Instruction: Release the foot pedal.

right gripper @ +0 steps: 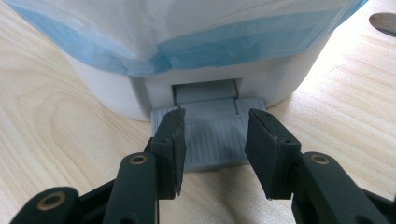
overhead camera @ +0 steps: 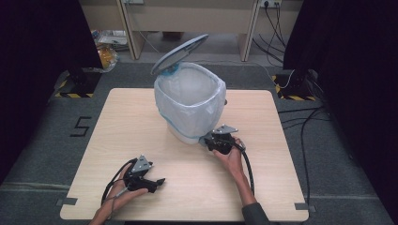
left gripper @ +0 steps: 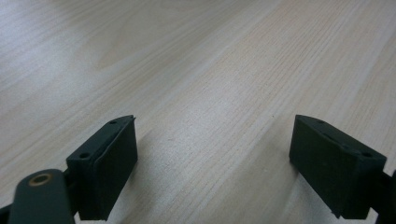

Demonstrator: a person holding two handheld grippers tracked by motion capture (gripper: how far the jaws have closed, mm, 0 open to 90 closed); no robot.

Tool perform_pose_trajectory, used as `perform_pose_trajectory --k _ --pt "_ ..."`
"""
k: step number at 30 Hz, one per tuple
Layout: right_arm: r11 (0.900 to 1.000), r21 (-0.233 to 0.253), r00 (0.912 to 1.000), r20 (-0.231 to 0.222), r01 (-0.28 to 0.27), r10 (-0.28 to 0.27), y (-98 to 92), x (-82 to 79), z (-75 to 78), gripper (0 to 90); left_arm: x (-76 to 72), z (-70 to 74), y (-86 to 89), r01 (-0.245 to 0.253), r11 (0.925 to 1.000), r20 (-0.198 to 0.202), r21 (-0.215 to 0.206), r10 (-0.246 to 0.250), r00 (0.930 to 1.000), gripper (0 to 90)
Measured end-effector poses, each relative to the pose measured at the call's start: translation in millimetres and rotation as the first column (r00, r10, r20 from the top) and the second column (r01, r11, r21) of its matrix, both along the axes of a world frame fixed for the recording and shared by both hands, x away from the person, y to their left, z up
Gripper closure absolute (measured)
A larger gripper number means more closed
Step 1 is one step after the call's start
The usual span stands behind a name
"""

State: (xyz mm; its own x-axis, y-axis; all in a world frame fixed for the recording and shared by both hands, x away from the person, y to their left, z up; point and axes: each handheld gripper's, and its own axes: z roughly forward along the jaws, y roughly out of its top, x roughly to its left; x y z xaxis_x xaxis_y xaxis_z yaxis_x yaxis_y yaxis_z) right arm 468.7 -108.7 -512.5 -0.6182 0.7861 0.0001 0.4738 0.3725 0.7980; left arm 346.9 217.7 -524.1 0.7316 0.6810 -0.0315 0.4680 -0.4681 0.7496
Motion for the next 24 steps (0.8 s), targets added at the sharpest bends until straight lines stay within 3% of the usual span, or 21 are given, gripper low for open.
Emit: perform_pose_trajectory --k 24 --pt "0.999 -0.009 0.9994 0.018 0.031 -0.030 1.1 -1.6 4.0 50.7 0.1 0.0 0.1 -0.008 1.0000 -0.003 -0.005 0.008 1.0000 14.4"
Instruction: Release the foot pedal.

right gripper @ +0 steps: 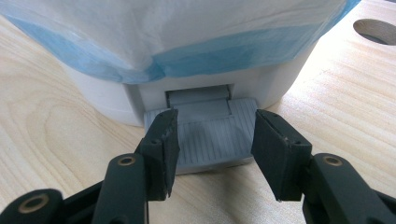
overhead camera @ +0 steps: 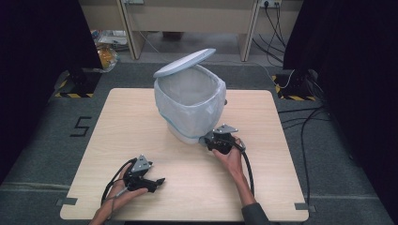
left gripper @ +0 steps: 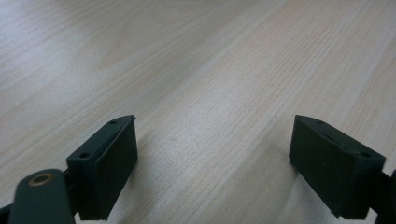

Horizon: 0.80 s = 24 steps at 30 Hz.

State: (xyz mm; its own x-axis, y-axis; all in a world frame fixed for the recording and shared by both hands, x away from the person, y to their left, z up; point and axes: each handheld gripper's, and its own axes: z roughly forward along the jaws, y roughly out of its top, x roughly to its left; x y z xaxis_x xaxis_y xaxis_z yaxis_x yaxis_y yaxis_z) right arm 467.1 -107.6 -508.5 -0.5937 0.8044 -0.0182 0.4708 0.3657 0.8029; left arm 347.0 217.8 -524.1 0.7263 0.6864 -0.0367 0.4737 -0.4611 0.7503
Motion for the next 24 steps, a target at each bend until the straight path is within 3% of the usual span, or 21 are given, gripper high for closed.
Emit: perform_pose_trajectory --k 3,8,15,18,24 --pt "1.000 -0.008 0.9997 -0.012 0.020 -0.020 -0.5 -0.2 1.5 40.4 0.0 0.0 0.0 0.000 1.0000 0.000 0.000 0.000 1.0000 14.4" --pt "0.999 0.017 0.9991 -0.033 0.029 -0.028 -4.6 1.1 1.5 37.0 0.1 0.0 0.1 -0.001 1.0000 0.000 0.000 0.001 1.0000 14.5" --pt "0.997 0.060 0.9991 -0.023 0.038 -0.037 -10.5 -0.3 9.2 32.3 0.1 0.0 0.2 -0.002 1.0000 0.001 0.000 0.002 1.0000 14.6" --pt "0.998 0.039 0.9988 -0.012 0.048 -0.047 -14.4 -2.1 12.8 31.4 0.1 0.1 0.2 -0.002 1.0000 0.001 -0.001 0.002 1.0000 14.6" --pt "0.995 0.073 0.9978 0.006 0.066 -0.066 -25.3 -7.7 24.9 30.1 0.1 0.0 0.2 -0.002 1.0000 0.001 0.000 0.002 1.0000 14.6"
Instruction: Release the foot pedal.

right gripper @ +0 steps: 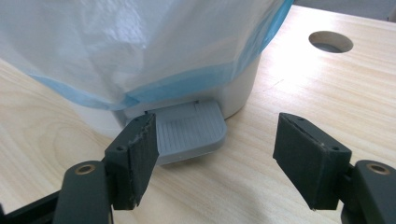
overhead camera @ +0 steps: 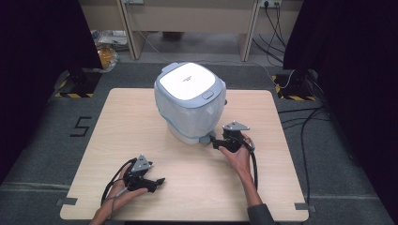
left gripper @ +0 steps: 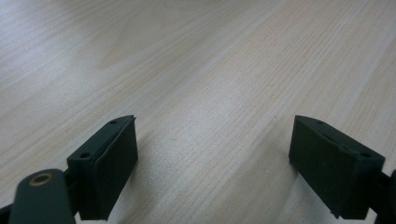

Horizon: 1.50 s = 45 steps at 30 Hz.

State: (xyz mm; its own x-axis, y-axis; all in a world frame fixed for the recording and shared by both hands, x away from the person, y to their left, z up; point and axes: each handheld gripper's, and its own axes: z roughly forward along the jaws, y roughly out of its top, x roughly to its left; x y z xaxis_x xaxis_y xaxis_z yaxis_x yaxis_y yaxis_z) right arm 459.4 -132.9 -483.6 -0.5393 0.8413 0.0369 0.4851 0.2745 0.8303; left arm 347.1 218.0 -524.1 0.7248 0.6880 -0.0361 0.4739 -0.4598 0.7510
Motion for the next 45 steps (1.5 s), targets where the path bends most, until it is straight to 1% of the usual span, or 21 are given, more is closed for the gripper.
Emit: perform_pose_trajectory --k 4,6,8,12,14,16,18,20,22,23,24,28,34,37,40,45 --pt "1.000 -0.019 0.9999 0.001 -0.010 0.010 -1.7 -5.1 4.3 29.0 0.0 0.0 0.0 0.000 1.0000 0.000 0.000 0.000 1.0000 14.6" --pt "0.999 -0.030 0.9998 0.007 -0.018 0.018 -2.5 -9.9 7.9 28.2 0.0 0.0 0.0 0.000 1.0000 0.000 0.000 0.000 1.0000 14.6" --pt "0.999 -0.041 0.9997 0.004 -0.024 0.024 -3.0 -14.4 10.6 27.5 0.0 0.0 0.0 0.000 1.0000 0.000 0.000 0.000 1.0000 14.6" --pt "0.997 -0.076 0.9994 0.017 -0.027 0.029 -4.9 -23.4 15.0 25.8 0.0 0.0 0.0 0.000 1.0000 0.000 0.000 0.000 1.0000 14.6" --pt "0.997 -0.072 0.9992 0.031 -0.022 0.024 -6.1 -27.9 17.0 25.5 0.0 0.0 0.0 0.000 1.0000 0.000 0.000 0.000 1.0000 14.6" --pt "0.997 -0.079 0.9988 0.040 -0.023 0.026 -7.2 -31.6 16.9 25.2 0.0 0.0 0.0 0.000 1.0000 0.000 0.000 0.000 1.0000 14.6" --pt "0.995 -0.095 0.9986 0.046 -0.024 0.028 -7.8 -34.9 15.3 24.8 0.1 0.1 0.3 0.001 1.0000 -0.002 -0.001 -0.001 1.0000 14.6" --pt "0.992 -0.127 0.9987 0.042 -0.023 0.029 -8.4 -39.2 13.7 24.2 0.2 0.1 0.5 0.001 1.0000 -0.004 -0.004 -0.001 1.0000 14.6" --pt "0.988 -0.151 0.9981 0.052 -0.026 0.034 -8.8 -43.7 14.4 24.0 0.2 0.1 0.5 0.001 1.0000 -0.004 -0.004 -0.001 1.0000 14.6" --pt "0.988 -0.151 0.9981 0.052 -0.026 0.034 -8.8 -43.7 14.4 24.0 0.2 0.1 0.5 0.001 1.0000 -0.004 -0.004 -0.001 1.0000 14.7" --pt "0.991 -0.130 0.9980 0.049 -0.033 0.040 -9.9 -50.9 14.2 24.0 0.1 0.1 0.2 0.000 1.0000 -0.002 -0.001 0.000 1.0000 14.7" --pt "0.987 -0.153 0.9977 0.041 -0.046 0.053 -11.9 -61.5 10.6 23.6 0.1 0.0 0.2 0.000 1.0000 -0.001 -0.001 0.000 1.0000 14.7" --pt "0.987 -0.153 0.9980 0.038 -0.045 0.051 -21.1 -80.5 5.8 23.4 -0.1 -0.1 -0.1 -0.002 1.0000 0.000 -0.002 0.002 1.0000 14.7" --pt "0.985 -0.163 0.9981 0.023 -0.054 0.058 -26.8 -91.4 -1.1 23.4 -0.1 -0.1 -0.1 -0.002 1.0000 0.000 -0.002 0.002 1.0000 14.7" --pt "0.985 -0.168 0.9987 0.005 -0.049 0.051 -33.9 -101.4 -10.4 23.4 -0.1 -0.1 -0.1 -0.002 1.0000 0.000 -0.002 0.002 1.0000 14.7" --pt "0.982 -0.182 0.9989 -0.024 -0.044 0.041 -40.7 -111.9 -22.6 23.1 -0.1 -0.1 -0.1 -0.002 1.0000 0.000 -0.002 0.002 1.0000 14.7"
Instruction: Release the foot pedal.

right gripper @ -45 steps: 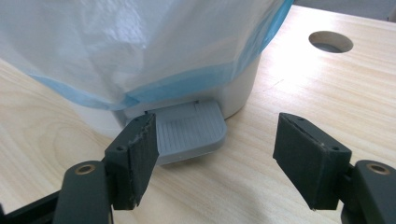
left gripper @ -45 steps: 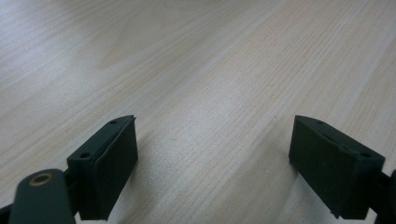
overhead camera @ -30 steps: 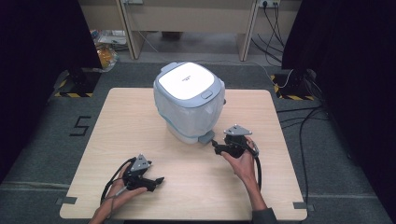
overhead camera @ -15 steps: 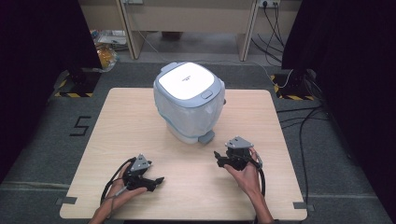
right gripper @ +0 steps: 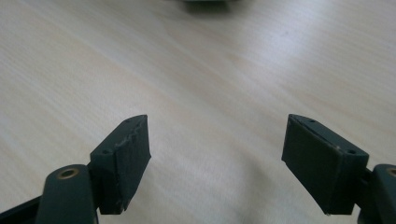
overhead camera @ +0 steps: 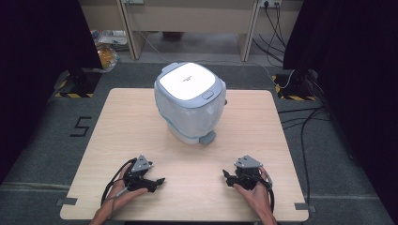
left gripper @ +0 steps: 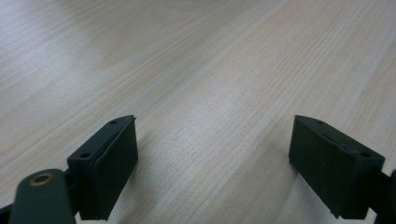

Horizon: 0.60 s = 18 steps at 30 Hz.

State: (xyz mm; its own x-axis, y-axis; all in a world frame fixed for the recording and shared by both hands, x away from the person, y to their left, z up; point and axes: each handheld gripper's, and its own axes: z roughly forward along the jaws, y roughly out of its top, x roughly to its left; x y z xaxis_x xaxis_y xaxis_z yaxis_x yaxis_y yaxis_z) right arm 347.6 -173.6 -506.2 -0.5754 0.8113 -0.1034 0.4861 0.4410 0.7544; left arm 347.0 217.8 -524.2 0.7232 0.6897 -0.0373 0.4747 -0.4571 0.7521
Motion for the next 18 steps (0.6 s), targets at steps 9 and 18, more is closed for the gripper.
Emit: perform_pose_trajectory --k 9,18 --pt "1.000 -0.005 0.9993 -0.037 -0.003 0.003 -4.6 -14.5 -9.4 20.2 0.0 0.0 0.0 0.000 1.0000 0.000 0.001 0.000 1.0000 14.7" --pt "0.999 0.039 0.9957 -0.093 0.000 0.004 -10.3 -21.3 -11.5 14.9 -0.1 0.0 0.0 -0.001 1.0000 0.000 0.001 0.001 1.0000 14.7"
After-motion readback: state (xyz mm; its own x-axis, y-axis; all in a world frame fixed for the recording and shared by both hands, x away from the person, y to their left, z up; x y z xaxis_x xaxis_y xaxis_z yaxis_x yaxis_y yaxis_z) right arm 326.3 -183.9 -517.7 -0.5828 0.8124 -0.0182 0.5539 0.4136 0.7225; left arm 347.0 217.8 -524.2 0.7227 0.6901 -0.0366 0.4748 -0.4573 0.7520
